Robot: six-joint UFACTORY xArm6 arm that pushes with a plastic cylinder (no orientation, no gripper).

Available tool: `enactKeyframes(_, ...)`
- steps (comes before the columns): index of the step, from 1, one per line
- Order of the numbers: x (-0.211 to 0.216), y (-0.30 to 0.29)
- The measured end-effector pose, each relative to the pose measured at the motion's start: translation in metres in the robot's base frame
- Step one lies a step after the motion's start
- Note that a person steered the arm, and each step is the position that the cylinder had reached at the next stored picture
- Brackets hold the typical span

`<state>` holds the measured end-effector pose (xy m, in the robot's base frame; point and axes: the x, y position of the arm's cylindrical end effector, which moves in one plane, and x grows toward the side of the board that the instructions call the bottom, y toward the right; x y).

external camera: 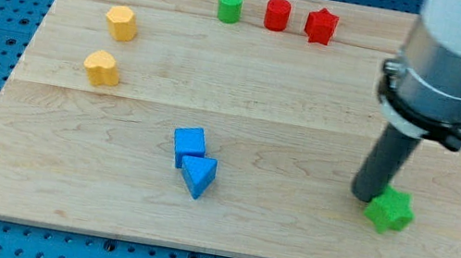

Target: Drag the blue blocks towards green star

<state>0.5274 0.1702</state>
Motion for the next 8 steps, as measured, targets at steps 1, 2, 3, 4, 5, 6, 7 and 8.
enactKeyframes(1, 0.000, 0.030)
enactKeyframes(2, -0.018, -0.037)
enactKeyframes(3, -0.041, -0.154)
enactKeyframes(4, -0.042, -0.245)
enactKeyframes(5, -0.025, -0.299)
enactKeyframes(6, -0.004, -0.301)
enactKeyframes(7, 0.016, -0.301)
enactKeyframes(8, 0.016, -0.282)
